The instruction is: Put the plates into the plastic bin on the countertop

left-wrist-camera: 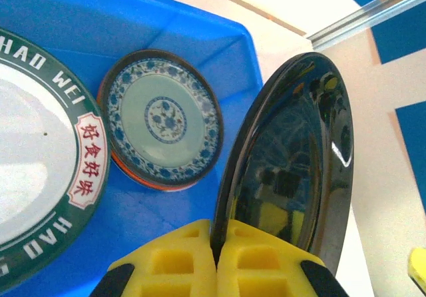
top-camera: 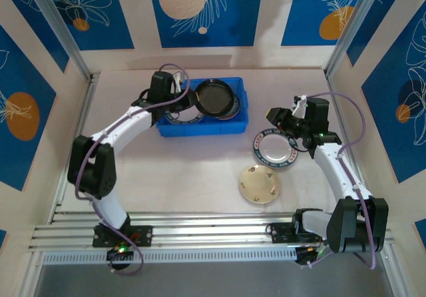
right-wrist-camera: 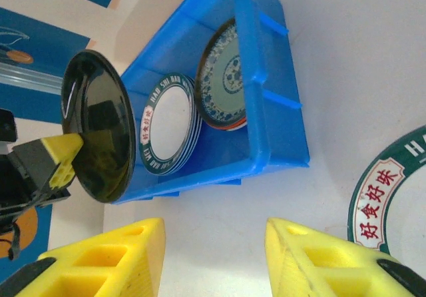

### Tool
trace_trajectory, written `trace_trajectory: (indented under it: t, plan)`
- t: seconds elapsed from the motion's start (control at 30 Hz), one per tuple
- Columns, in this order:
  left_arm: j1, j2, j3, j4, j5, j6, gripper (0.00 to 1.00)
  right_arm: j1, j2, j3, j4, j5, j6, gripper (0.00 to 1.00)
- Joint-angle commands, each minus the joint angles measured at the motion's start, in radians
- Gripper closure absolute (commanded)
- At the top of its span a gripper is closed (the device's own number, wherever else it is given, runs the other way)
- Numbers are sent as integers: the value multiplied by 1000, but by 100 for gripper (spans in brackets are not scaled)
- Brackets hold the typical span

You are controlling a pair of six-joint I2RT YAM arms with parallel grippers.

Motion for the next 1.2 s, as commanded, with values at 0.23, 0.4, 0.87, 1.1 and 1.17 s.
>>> trace_trajectory:
  t: [0.23, 0.4, 0.87, 1.1, 1.17]
  plan:
    - [27, 180, 92, 127, 13, -91, 100, -7, -1, -25, 19, -8, 24, 56]
    - [29, 253, 112, 181, 12, -141, 100, -8, 7, -35, 27, -8, 31, 56]
    - [25, 413, 197, 274, 8, -244, 100, -9, 37, -42, 33, -14, 24, 57]
    - [13, 461, 261, 233, -2, -238, 100, -9, 43, -45, 36, -15, 24, 57]
    - [7, 474, 283, 204, -9, -228, 100, -9, 47, -42, 31, -12, 21, 57]
